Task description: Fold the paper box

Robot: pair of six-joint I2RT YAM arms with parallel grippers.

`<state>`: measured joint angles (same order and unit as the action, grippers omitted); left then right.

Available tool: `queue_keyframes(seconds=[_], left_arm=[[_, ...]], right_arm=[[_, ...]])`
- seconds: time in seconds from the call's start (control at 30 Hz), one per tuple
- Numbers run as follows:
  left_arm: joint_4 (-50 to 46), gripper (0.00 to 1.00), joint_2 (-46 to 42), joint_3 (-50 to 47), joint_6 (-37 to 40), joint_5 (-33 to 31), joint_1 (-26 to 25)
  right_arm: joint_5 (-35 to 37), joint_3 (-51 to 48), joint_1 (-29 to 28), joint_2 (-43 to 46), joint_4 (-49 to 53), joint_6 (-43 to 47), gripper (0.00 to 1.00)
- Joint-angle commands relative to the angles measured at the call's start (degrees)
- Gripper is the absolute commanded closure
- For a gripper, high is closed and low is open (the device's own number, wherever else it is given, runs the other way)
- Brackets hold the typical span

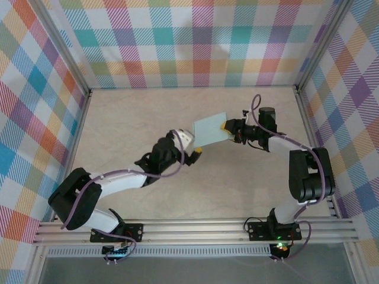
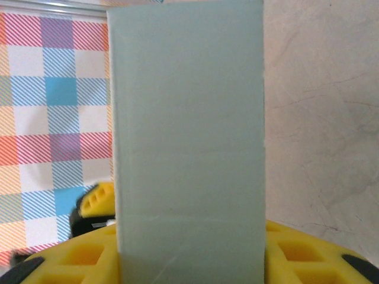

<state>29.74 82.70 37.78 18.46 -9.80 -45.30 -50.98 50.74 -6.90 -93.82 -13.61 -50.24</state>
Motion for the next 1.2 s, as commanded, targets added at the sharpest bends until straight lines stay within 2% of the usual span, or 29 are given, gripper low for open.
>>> queue_keyframes(seconds=[0.0, 0.23, 0.47, 0.77, 0.93, 1.07, 1.17], left_arm=[[7.7, 0.0, 1.94, -1.25, 19.46, -13.34, -4.25], [28.16, 0.0, 10.48, -1.89, 36.05, -27.3, -10.17], [39.42, 0.02, 21.73, 1.67, 48.54, -32.52, -11.48], [44.36, 0.25, 24.83, 4.08, 47.63, -34.47, -11.61], [43.65, 0.28, 26.62, 4.94, 47.37, -33.51, -11.57], [43.23, 0.39, 26.73, 4.85, 47.54, -33.07, -11.57], [42.79, 0.44, 26.68, 4.71, 47.62, -33.26, -11.57]], right_arm=[[-2.92, -2.22, 0.48, 1.6, -2.23, -2.82, 0.61], [-4.44, -4.8, 1.09, 2.48, -7.52, -7.05, 0.61], [-5.26, -5.25, 1.53, 3.47, -9.2, -9.56, 0.61], [-5.84, -6.87, 1.56, 3.5, -13.39, -12.73, 0.61], [-5.97, -7.55, 1.54, 3.87, -14.86, -13.68, 0.62], [-6.1, -7.67, 1.61, 4.26, -14.37, -13.48, 0.62], [-5.96, -7.62, 1.56, 4.33, -14.27, -13.83, 0.62]])
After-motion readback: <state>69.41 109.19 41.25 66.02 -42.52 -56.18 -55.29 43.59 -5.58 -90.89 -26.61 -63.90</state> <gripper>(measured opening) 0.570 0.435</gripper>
